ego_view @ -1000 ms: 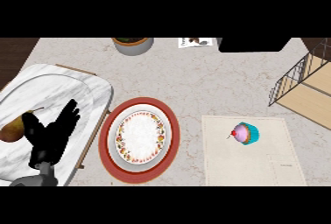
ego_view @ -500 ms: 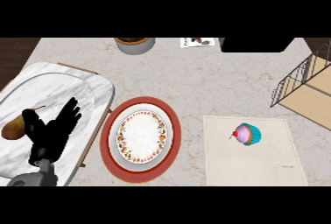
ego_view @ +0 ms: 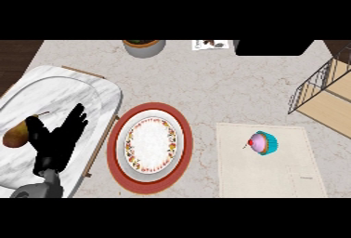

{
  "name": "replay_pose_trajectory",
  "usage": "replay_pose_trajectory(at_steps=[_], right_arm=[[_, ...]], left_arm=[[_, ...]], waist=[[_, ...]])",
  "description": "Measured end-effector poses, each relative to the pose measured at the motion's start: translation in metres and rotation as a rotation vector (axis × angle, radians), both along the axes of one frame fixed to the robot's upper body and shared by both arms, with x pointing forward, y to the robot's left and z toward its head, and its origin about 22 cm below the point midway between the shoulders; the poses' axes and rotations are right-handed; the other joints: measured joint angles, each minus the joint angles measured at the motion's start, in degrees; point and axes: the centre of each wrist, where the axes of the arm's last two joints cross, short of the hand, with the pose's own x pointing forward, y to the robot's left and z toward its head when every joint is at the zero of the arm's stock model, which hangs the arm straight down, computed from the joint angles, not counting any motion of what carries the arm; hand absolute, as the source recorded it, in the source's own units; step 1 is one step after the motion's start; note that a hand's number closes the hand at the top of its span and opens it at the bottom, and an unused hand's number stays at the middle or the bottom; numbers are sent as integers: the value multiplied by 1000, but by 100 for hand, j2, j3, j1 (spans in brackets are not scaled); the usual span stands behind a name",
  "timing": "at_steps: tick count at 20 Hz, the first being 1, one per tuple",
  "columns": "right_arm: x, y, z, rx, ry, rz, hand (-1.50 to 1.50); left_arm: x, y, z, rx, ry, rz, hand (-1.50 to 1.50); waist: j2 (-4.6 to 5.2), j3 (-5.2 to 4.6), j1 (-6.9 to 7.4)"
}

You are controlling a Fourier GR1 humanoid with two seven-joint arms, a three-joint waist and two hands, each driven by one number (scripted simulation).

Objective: Pick the tomato from the placemat and place it in the tiered shelf

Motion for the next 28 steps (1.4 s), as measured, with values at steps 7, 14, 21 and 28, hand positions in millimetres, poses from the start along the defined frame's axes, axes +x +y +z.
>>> replay_pose_trajectory(at_steps=[7,14,21,28], right_arm=[[26,-26,-22,-35,54,-8,150],[49,-44,-41,-53,48,-27,150],[61,-58,-49,-59,19,5,150],[68,-66,-56,-77,33,31,150]], left_arm=[[3,6,0,9,5,-7,0],[5,1,0,12,10,-9,0],[1,4,-5,11,-11,-5,0],[2,5,-3,6,-5,-2,0]], waist=[[9,3,35],[9,9,58],[-3,14,43],[-6,12,32]])
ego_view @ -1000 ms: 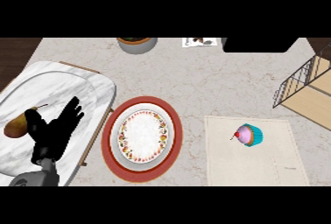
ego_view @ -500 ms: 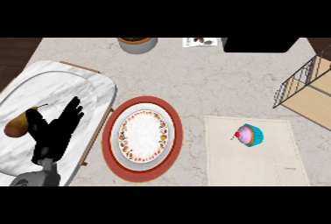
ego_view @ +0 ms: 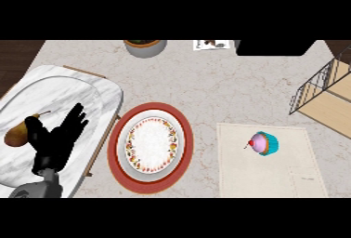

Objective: Pick the tomato from the placemat and place it in the tiered shelf

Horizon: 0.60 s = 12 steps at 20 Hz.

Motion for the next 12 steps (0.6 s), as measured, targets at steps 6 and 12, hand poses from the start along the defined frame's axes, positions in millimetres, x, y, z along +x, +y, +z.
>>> replay_pose_trajectory(at_steps=[6,12], right_arm=[[2,-1,6,88,-81,-42,-150],[-2,-18,4,250,-232,-67,-150]], left_arm=[[0,-1,2,6,9,0,0],[0,1,2,-6,9,-3,0]], waist=[[-2,-6,-12],[0,-5,-27]])
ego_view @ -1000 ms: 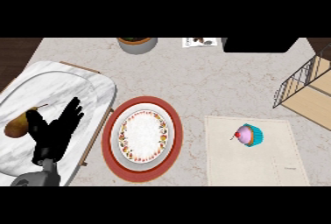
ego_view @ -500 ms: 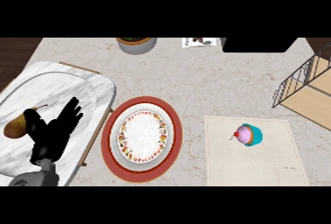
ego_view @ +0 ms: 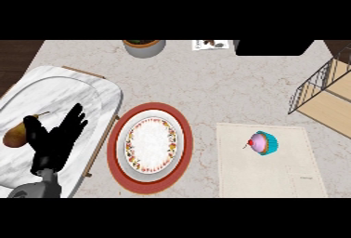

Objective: Pick the tomato from the placemat and place it in the tiered shelf

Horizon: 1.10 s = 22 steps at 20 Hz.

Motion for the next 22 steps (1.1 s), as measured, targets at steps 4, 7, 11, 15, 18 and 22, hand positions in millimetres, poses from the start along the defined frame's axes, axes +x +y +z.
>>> replay_pose_trajectory(at_steps=[4,7,11,15,18,22], right_arm=[[-1,-1,14,107,-111,12,-150],[-5,-6,19,190,-190,13,-150],[-22,-18,32,236,-297,-54,-150],[-46,-37,48,217,-357,-179,-150],[-67,-58,51,237,-408,-268,-150],[-108,-84,59,276,-466,-340,-150]], left_arm=[[0,-3,-1,1,-6,4,0],[0,2,-2,5,-4,5,0],[-2,2,-3,10,-5,14,0],[-2,0,0,6,3,16,0],[-4,1,-2,8,-6,23,0],[-6,5,-1,6,5,37,0]], waist=[[-1,-2,10],[-9,-1,-10],[-17,0,-37],[-11,-4,-40],[-10,-7,-69],[-23,-10,-140]])
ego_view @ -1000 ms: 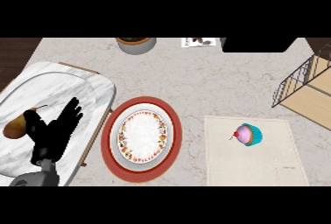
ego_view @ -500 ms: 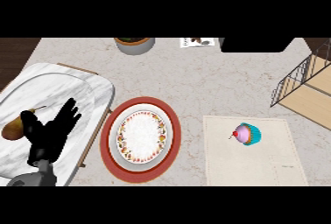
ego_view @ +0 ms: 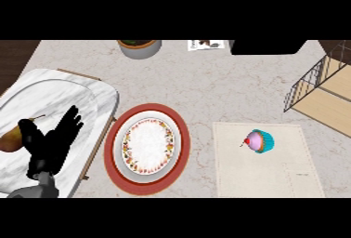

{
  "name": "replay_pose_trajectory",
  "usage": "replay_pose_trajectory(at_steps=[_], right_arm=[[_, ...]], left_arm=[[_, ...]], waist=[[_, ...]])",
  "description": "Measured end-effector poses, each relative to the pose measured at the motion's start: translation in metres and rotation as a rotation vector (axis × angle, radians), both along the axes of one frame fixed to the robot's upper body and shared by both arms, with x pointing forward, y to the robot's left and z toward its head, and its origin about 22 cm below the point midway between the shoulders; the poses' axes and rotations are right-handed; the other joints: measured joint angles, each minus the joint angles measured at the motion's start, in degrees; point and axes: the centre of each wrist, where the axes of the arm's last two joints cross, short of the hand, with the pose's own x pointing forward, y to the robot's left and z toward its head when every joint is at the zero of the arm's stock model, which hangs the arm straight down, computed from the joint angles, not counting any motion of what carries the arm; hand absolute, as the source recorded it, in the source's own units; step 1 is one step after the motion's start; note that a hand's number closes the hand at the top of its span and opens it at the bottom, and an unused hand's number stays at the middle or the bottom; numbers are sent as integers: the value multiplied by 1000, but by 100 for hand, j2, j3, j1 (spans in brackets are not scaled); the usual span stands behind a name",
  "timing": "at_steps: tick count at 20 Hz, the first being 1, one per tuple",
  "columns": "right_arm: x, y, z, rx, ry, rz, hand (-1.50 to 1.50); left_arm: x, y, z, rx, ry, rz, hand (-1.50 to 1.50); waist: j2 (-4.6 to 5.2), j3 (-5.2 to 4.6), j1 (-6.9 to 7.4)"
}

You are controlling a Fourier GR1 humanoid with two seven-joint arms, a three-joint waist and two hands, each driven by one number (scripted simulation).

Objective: Pick the tomato from the placemat and place it in the tiered shelf

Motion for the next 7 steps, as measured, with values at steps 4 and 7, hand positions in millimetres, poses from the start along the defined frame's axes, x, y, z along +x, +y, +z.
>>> replay_pose_trajectory(at_steps=[4,7], right_arm=[[-37,-26,-4,39,-22,-5,-150],[-62,-41,-8,46,-29,19,-150]], left_arm=[[-1,0,-1,0,-1,6,0],[-1,-2,0,0,5,7,0]], waist=[[-10,2,-28],[-8,-1,-41]])
